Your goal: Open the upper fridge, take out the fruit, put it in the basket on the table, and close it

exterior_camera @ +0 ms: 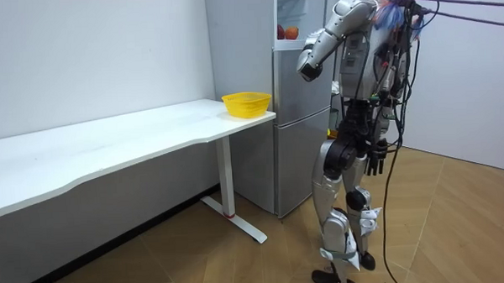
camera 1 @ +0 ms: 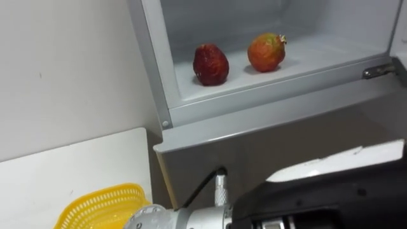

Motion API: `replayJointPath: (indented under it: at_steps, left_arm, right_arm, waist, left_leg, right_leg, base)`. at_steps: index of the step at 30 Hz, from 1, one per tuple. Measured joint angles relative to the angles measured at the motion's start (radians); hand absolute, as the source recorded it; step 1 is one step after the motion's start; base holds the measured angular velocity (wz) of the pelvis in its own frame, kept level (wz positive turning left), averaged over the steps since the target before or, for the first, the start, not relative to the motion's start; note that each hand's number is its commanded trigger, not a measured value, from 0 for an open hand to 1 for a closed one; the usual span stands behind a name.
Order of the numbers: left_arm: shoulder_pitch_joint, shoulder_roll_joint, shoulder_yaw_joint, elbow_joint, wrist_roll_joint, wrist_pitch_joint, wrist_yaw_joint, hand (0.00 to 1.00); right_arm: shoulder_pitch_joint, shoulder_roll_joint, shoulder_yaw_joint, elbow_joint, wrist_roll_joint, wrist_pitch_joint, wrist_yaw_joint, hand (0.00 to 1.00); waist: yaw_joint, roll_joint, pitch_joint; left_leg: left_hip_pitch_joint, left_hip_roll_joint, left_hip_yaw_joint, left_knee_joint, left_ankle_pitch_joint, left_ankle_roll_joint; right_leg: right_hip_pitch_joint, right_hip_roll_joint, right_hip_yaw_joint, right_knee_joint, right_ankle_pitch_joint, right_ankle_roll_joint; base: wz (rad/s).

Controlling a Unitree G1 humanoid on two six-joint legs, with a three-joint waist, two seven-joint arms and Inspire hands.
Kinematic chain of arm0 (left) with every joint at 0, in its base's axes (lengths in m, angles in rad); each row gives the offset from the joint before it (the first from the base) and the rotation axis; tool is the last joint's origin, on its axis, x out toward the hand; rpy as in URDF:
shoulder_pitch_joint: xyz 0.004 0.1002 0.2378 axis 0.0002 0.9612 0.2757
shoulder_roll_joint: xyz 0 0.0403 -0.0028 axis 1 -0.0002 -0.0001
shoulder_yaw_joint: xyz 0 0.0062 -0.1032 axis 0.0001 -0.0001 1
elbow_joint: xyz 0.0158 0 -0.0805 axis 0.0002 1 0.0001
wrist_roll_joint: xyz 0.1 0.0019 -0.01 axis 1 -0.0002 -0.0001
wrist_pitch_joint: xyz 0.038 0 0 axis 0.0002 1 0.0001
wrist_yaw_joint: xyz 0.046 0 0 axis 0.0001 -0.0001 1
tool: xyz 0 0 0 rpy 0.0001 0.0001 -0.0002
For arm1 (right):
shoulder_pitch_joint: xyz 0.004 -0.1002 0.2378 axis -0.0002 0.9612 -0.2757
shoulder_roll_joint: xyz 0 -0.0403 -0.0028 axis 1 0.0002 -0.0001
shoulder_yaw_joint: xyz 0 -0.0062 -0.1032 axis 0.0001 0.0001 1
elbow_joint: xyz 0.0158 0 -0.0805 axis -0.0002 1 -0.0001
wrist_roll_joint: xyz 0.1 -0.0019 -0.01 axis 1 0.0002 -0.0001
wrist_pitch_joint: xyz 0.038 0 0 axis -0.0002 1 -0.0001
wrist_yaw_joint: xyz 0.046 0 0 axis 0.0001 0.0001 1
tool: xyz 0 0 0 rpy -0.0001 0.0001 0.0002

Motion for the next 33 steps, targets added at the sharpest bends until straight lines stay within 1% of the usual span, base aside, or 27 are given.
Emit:
replayJointPath:
  at_steps: [5,7,11,13,17,21,23,25,26,29,33]
  left_arm:
    - [-0.021,-0.008,-0.006,0.002,0.000,0.000,0.012,0.00]
    - [-0.021,-0.016,-0.008,0.002,-0.001,0.000,0.014,0.00]
    - [-0.022,-0.021,-0.008,0.002,-0.001,0.000,0.015,0.00]
    - [-0.022,-0.024,-0.008,0.002,-0.001,0.000,0.018,0.00]
    - [-0.022,-0.026,-0.010,0.002,-0.001,-0.001,0.019,0.00]
    - [-0.029,-0.030,-0.022,0.004,0.000,-0.003,0.033,0.00]
    - [-0.050,-0.038,-0.037,0.020,0.000,-0.004,0.035,0.00]
    - [-0.071,-0.056,-0.062,0.037,0.000,-0.004,0.037,0.00]
    - [-0.076,-0.059,-0.066,0.043,0.000,-0.004,0.037,0.00]
    - [-0.089,-0.074,-0.083,0.059,0.000,-0.004,0.040,0.00]
    - [-0.107,-0.112,-0.102,0.095,0.000,-0.004,0.040,0.00]
  right_arm:
    - [-0.004,-0.001,0.000,-0.001,0.001,0.000,0.010,0.00]
    - [-0.006,-0.001,0.000,-0.003,0.002,0.000,0.012,0.00]
    - [-0.009,-0.003,0.002,-0.007,0.010,0.000,0.013,0.00]
    - [-0.011,-0.011,0.029,-0.010,0.020,-0.001,0.012,0.00]
    - [-0.014,-0.018,0.037,-0.009,0.021,-0.001,0.013,0.00]
    - [-0.028,-0.018,0.040,-0.004,0.019,-0.008,0.010,0.00]
    - [-0.029,-0.018,0.049,-0.005,0.020,-0.008,0.006,0.00]
    - [-0.030,-0.017,0.060,-0.005,0.018,-0.007,-0.001,0.00]
    - [-0.031,-0.017,0.060,-0.005,0.015,-0.007,-0.002,0.00]
    - [-0.036,-0.017,0.062,-0.005,0.015,-0.007,-0.002,0.00]
    - [-0.042,-0.017,0.076,-0.005,0.015,-0.003,-0.002,0.00]
  waist:
    - [-0.001,0.000,0.0000]
    - [-0.002,0.000,0.0000]
    - [-0.002,0.000,-0.0004]
    - [-0.002,0.002,-0.0017]
    - [-0.006,0.008,-0.0059]
    - [-0.022,0.010,-0.0069]
    - [-0.024,0.010,-0.0069]
    - [-0.027,0.010,-0.0068]
    - [-0.029,0.010,-0.0068]
    - [-0.049,0.009,-0.0064]
    - [-0.056,0.009,-0.0055]
  left_leg:
    - [0.000,0.000,0.000,0.000,0.000,0.000]
    - [0.000,0.000,0.001,0.000,0.000,0.000]
    - [-0.003,0.000,0.002,0.000,0.000,0.000]
    - [-0.005,0.000,0.002,0.000,0.000,0.000]
    - [-0.006,0.001,0.010,0.001,0.000,0.000]
    - [-0.006,0.003,0.015,0.002,0.000,0.000]
    - [-0.005,0.004,0.015,0.002,0.000,0.000]
    - [-0.003,0.004,0.015,0.002,0.000,0.000]
    - [-0.002,0.004,0.015,0.002,0.000,0.000]
    - [0.000,0.005,0.015,0.002,0.000,0.000]
    - [-0.001,0.006,0.020,0.003,0.000,0.000]
  right_leg:
    - [0.000,0.000,0.001,0.000,0.000,0.000]
    - [-0.002,-0.001,0.002,0.000,0.000,0.000]
    - [-0.008,0.000,0.008,0.002,0.000,0.000]
    - [-0.012,0.000,0.012,0.003,0.001,-0.001]
    - [-0.013,0.000,0.014,0.003,0.002,0.000]
    - [-0.013,0.000,0.016,0.002,0.002,0.000]
    - [-0.012,-0.001,0.016,0.003,0.002,0.000]
    - [-0.010,-0.002,0.016,0.003,0.002,0.000]
    - [-0.009,-0.002,0.016,0.003,0.002,0.000]
    - [-0.006,-0.004,0.017,0.002,0.002,0.000]
    - [-0.008,-0.004,0.017,0.002,0.002,0.000]
  base:
    - [0.00]
    - [0.00]
    - [-0.05]
    - [-0.06]
    - [-0.01]
    - [0.00]
    - [0.00]
    - [0.00]
    - [0.00]
    - [0.00]
    - [0.00]
